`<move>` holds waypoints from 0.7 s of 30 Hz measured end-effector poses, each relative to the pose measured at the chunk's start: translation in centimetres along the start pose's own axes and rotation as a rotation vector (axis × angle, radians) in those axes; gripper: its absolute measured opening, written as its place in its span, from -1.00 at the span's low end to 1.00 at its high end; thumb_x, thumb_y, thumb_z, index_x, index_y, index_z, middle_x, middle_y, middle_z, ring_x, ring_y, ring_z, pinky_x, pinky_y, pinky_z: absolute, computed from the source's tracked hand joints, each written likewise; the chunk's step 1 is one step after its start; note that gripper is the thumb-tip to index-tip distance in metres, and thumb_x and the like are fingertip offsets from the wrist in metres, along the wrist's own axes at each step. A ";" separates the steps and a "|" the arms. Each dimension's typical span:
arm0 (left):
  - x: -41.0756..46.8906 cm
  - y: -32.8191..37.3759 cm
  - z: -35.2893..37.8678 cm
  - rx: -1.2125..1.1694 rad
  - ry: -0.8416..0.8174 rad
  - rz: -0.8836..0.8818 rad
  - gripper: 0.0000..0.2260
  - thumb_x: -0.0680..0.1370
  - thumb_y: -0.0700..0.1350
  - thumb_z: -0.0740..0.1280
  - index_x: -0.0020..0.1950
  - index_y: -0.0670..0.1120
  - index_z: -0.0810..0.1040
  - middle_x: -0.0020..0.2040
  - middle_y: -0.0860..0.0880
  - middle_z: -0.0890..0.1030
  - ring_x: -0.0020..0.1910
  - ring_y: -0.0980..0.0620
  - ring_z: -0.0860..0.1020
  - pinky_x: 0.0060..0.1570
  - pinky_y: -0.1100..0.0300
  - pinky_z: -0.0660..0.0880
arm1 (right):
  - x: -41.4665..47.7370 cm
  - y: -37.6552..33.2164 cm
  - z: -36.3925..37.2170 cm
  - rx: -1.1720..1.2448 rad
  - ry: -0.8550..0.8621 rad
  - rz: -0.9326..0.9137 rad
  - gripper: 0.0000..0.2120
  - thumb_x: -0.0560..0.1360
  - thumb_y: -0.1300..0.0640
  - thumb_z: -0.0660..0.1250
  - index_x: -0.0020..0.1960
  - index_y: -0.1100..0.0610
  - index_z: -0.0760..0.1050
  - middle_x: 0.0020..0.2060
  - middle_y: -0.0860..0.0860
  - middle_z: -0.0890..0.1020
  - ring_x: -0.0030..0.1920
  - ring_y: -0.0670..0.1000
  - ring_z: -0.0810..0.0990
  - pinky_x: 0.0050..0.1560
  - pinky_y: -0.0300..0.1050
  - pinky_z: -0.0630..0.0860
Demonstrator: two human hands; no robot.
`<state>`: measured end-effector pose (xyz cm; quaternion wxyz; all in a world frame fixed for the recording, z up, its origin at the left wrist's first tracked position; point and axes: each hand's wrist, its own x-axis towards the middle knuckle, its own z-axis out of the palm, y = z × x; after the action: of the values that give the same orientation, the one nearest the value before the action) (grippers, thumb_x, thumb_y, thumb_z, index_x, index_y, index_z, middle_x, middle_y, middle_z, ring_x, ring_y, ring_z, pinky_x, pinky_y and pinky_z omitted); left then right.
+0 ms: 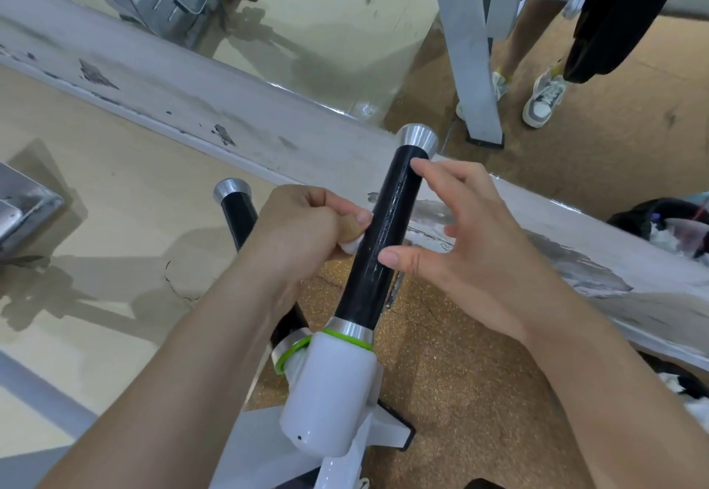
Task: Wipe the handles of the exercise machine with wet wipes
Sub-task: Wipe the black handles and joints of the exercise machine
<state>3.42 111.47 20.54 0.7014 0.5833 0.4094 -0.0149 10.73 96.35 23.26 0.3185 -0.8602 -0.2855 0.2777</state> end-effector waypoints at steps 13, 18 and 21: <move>-1.2 0.2 0.5 0.214 0.147 0.108 -0.87 0.43 -0.27 0.42 -0.31 -0.12 0.63 -0.29 -0.16 0.66 -0.29 -0.10 0.65 -0.12 -0.04 0.63 | -2.8 -0.3 4.1 0.228 0.276 -0.024 -0.39 0.47 0.10 0.37 0.44 -0.17 0.21 0.40 -0.35 0.15 0.36 -0.42 0.11 0.40 -0.08 0.29; -1.9 0.1 -0.1 0.423 0.105 0.180 -0.90 0.43 -0.17 0.42 -0.29 -0.05 0.63 -0.32 -0.03 0.67 -0.23 -0.04 0.65 -0.06 -0.05 0.60 | -2.8 -0.5 4.0 0.203 0.249 -0.040 -0.45 0.50 0.10 0.33 0.42 -0.13 0.25 0.37 -0.30 0.25 0.35 -0.33 0.20 0.37 -0.06 0.33; -3.0 0.2 -0.6 0.598 0.092 0.249 -0.90 0.43 -0.13 0.41 -0.29 -0.02 0.60 -0.34 0.04 0.65 -0.24 0.06 0.62 -0.07 0.02 0.56 | -2.9 -0.5 4.1 0.189 0.257 -0.045 -0.50 0.50 0.10 0.31 0.40 -0.09 0.28 0.36 -0.24 0.30 0.35 -0.29 0.24 0.35 -0.04 0.35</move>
<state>1.24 110.66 22.50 0.4760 0.8092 0.3437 -0.0222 5.83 96.33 21.85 0.4383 -0.8481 -0.2344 0.1839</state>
